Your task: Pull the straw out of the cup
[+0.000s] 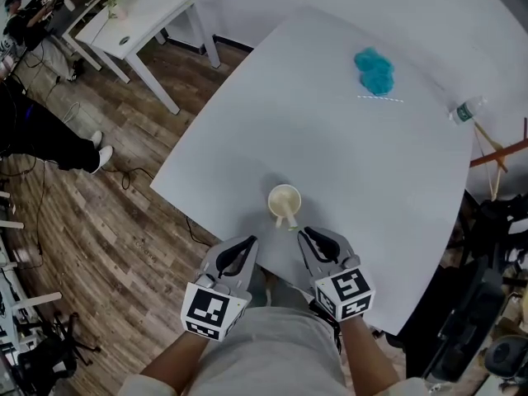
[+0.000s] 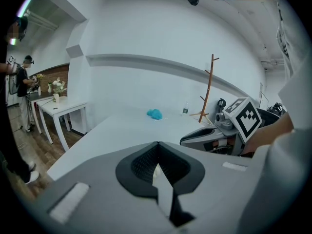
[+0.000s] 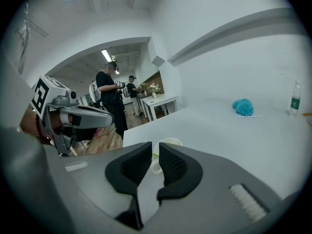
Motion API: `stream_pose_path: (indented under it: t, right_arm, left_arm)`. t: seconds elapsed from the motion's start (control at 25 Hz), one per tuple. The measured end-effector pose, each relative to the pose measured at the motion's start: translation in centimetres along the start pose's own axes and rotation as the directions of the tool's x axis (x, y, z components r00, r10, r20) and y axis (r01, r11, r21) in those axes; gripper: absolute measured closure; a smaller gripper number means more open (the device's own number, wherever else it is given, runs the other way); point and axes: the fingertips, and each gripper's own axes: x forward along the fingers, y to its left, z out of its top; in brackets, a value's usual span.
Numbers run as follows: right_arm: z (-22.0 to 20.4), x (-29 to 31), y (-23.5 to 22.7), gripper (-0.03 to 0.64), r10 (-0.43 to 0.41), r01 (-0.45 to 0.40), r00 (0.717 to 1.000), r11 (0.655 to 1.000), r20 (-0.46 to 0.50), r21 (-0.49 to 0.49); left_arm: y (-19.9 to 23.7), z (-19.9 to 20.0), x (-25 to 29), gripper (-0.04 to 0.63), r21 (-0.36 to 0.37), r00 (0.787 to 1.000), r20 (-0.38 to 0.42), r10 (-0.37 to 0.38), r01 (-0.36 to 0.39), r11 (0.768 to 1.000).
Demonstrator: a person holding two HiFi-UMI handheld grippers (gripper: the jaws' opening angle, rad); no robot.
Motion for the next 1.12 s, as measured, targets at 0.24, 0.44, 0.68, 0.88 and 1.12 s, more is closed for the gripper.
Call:
stream_pose_path:
  t: [0.24,0.44,0.68,0.88,1.12]
  right_arm:
    - [-0.9,1.2,0.0,0.543,0.009,-0.009,1.0,1.0,-0.024,-0.002]
    - [-1.2,2.1,0.1,0.525,0.017,-0.017,0.999,1.0,-0.039,-0.007]
    - [-1.5,3.2,0.1,0.498,0.017,-0.018,0.998,1.0,-0.059,-0.015]
    - [-1.9,4.0,0.1,0.485,0.02,-0.022,0.997,0.999,-0.076,-0.024]
    - [-2.5,4.8,0.4,0.474,0.022,-0.027,0.995,0.998,-0.096,-0.048]
  left_arm:
    - [0.8,-0.3,0.5,0.575,-0.003,1.0,-0.005,0.01,-0.01,1.0]
    - [1.3,-0.2,0.8,0.575,-0.01,1.0,-0.008,0.013,-0.013,1.0]
    - [1.9,-0.5,0.9,0.575,-0.009,1.0,-0.02,0.016,-0.017,1.0]
    - [2.2,-0.4,1.1,0.575,-0.011,1.0,-0.024,0.018,-0.018,1.0]
    - [2.7,-0.7,1.3,0.575,-0.013,0.999,-0.033,0.02,-0.021,1.0]
